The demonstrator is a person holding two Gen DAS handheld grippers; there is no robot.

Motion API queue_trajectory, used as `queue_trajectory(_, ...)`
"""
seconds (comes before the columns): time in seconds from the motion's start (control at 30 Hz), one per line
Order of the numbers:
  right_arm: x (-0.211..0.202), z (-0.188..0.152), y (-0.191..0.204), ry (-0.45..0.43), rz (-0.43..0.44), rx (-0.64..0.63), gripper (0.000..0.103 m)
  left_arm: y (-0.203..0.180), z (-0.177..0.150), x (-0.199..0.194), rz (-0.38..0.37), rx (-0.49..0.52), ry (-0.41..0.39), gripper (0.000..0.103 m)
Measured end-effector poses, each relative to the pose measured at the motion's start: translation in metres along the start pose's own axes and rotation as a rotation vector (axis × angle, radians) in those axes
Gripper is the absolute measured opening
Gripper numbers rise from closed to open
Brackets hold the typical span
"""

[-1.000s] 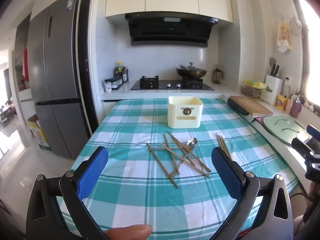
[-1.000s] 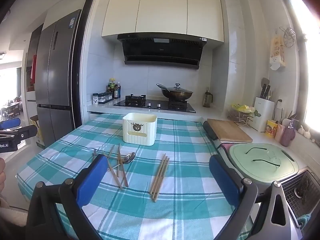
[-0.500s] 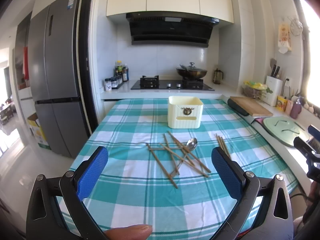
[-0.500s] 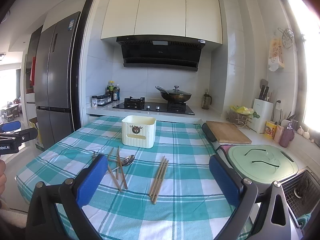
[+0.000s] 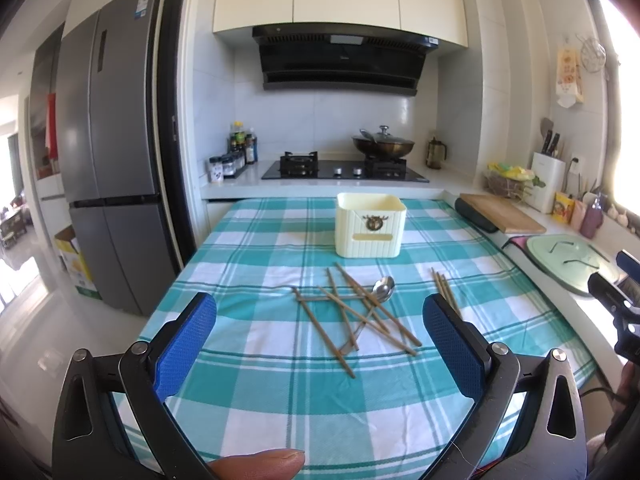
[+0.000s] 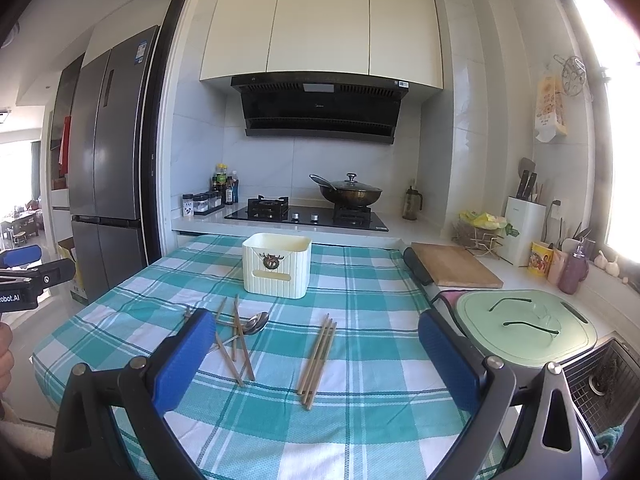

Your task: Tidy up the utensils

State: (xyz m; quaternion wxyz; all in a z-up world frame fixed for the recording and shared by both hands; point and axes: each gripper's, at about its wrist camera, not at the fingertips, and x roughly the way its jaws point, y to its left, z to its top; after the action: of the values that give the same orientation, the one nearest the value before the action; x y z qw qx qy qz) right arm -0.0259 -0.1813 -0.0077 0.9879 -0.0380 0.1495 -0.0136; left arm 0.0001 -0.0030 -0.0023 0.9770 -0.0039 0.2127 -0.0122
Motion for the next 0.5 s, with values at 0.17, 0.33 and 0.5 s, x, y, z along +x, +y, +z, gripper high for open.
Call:
queue_trajectory(0.17,0.0000,-0.0007,-0.0004,0.000,0.000,0.000,0.103,0.0003,-0.0005,0.0004,0.000,-0.002,0.002,0.103)
queue_trajectory(0.33,0.0000,-0.0006,-0.0005,0.001,0.000,0.000,0.103,-0.0002,-0.0008,0.0029,0.002,-0.003,0.002,0.103)
queue_trajectory(0.5,0.0003,-0.0006,-0.0007,-0.003,-0.003,-0.001,0.103,0.0002,-0.0007,0.0029,0.001,-0.004,0.003,0.103)
